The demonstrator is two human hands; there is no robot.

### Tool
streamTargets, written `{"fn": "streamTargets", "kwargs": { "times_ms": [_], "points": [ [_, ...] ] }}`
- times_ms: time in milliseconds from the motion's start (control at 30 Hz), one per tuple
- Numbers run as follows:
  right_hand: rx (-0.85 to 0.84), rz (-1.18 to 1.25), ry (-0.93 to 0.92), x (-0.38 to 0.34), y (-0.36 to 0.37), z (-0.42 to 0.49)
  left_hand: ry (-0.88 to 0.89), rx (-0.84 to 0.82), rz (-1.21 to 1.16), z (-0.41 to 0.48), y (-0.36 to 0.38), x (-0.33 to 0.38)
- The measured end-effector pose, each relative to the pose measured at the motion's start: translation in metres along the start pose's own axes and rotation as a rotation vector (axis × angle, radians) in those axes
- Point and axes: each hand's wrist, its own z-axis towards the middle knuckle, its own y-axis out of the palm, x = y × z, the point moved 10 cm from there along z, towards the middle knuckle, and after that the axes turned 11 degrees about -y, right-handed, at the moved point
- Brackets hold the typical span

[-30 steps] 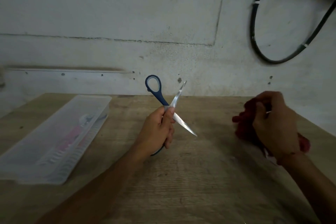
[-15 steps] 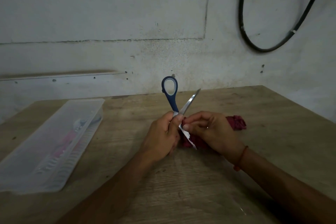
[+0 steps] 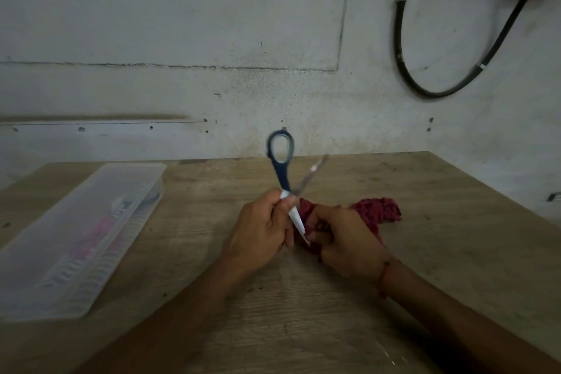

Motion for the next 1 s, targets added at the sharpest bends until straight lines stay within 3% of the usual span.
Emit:
{"fn": "streamTargets", "kwargs": {
  "times_ms": [100,200,300,467,700,833,900,1000],
  "points": [
    [0.033,0.012,0.043,0.013,-0.006,-0.003,-0.056,0.106,-0.167,0.009,-0.037,-0.007],
    [0.268,0.155,0.102,0.022,-0.03,-0.004,-0.049,0.135,-0.197,0.011,-0.05,-0.005],
    [0.453,0.401,0.08,0.011,-0.042,-0.003,-0.054,0.058,-0.169,0.008,-0.026,-0.005],
    [0.291,0.503,0.064,-0.003,-0.008,0.003,-0.01,-0.02,-0.086,0.001,0.0,0.002],
    [0.168,0.231,0.097,0.009,-0.004,0.005,0.061,0.01,-0.041,-0.002,-0.004,0.01],
    [0.118,-0.106,0.079,0.022,-0.022,0.0,0.058,0.193,-0.137,0.006,-0.051,0.013],
    [0.159,-0.228,0.129,0.039,-0.046,-0.004,0.095,0.278,-0.084,0.008,-0.07,0.017],
    [0.189,-0.322,0.278,0.061,-0.074,-0.008,0.084,0.259,0.061,0.012,-0.068,0.016]
  ]
}}
